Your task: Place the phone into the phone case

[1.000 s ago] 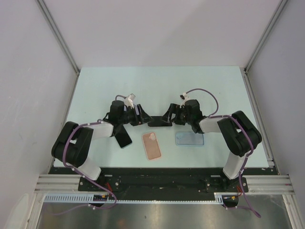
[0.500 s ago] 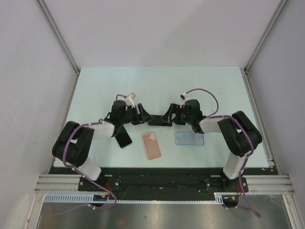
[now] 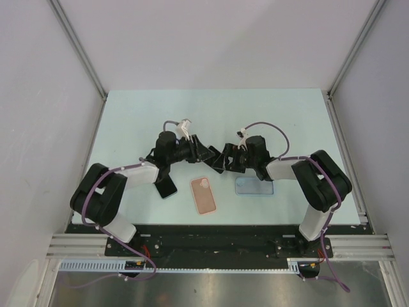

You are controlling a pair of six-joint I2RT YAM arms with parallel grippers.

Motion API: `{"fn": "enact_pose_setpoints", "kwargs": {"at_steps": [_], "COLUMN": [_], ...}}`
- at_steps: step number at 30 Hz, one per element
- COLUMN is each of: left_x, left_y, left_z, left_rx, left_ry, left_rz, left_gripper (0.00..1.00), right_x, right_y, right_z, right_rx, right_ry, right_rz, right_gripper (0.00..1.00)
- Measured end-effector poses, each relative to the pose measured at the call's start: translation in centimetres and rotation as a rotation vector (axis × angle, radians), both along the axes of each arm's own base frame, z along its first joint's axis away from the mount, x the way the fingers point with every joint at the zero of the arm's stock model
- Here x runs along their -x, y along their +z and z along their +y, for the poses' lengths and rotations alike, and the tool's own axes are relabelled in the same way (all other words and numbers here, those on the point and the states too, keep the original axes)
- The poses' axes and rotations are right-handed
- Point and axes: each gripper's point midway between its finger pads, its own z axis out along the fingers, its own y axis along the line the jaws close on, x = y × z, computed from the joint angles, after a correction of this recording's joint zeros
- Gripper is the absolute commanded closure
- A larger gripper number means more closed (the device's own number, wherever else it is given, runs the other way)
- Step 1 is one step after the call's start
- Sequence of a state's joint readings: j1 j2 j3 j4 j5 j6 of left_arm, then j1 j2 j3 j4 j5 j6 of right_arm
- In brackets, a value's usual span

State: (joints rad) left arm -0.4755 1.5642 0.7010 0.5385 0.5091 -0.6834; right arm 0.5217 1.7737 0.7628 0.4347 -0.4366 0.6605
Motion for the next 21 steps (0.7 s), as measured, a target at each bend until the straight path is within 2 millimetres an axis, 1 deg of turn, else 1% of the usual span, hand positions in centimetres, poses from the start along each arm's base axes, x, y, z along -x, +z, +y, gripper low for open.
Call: {"fn": "enact_pose_setpoints", "kwargs": {"at_steps": [1, 2, 4, 5, 7, 9, 17, 21], "left_x": [-0.1, -0.2, -0.3, -0.4, -0.9, -1.0, -0.9, -0.6], "left_y": [-0.4, -0.8, -1.8, -2.2, -3.0, -3.4, -3.4, -3.6], "left_z": [0.0, 0.0, 0.0, 0.0, 0.4, 0.5, 0.4, 0.3], "left_rx": [-0.006, -0.008, -0.024, -0.031, -0.055, -0.057, -0.059, -0.079], "left_ry": [0.006, 0.010, 0.022, 0.030, 0.051, 0.059, 0.051, 0.042], "left_rz": [0.006, 0.017, 0.036, 0.043, 0.044, 0.056, 0.051, 0.057], "left_gripper": [0.62, 0.70, 0.81, 0.92, 1.00, 1.00, 1.00, 1.00], "right_x": [0.2, 0.3, 0.4, 0.4, 0.5, 0.6, 0.7, 1.3], "right_y": [0.0, 0.0, 0.0, 0.0, 0.0, 0.0, 0.0, 0.1], "right_z": [0.1, 0.1, 0.1, 0.1, -0.1, -0.4, -0.6, -1.0], "right_rx": [-0.002, -0.003, -0.005, -0.005, -0.002, 0.000, 0.002, 0.015], "right_ry": [0.007, 0.010, 0.015, 0.015, 0.011, 0.005, 0.003, 0.006], "right_rz": [0.005, 0.007, 0.011, 0.013, 0.016, 0.020, 0.023, 0.034], "right_gripper": [0.05, 0.05, 0.05, 0.06, 0.06, 0.05, 0.05, 0.05]}}
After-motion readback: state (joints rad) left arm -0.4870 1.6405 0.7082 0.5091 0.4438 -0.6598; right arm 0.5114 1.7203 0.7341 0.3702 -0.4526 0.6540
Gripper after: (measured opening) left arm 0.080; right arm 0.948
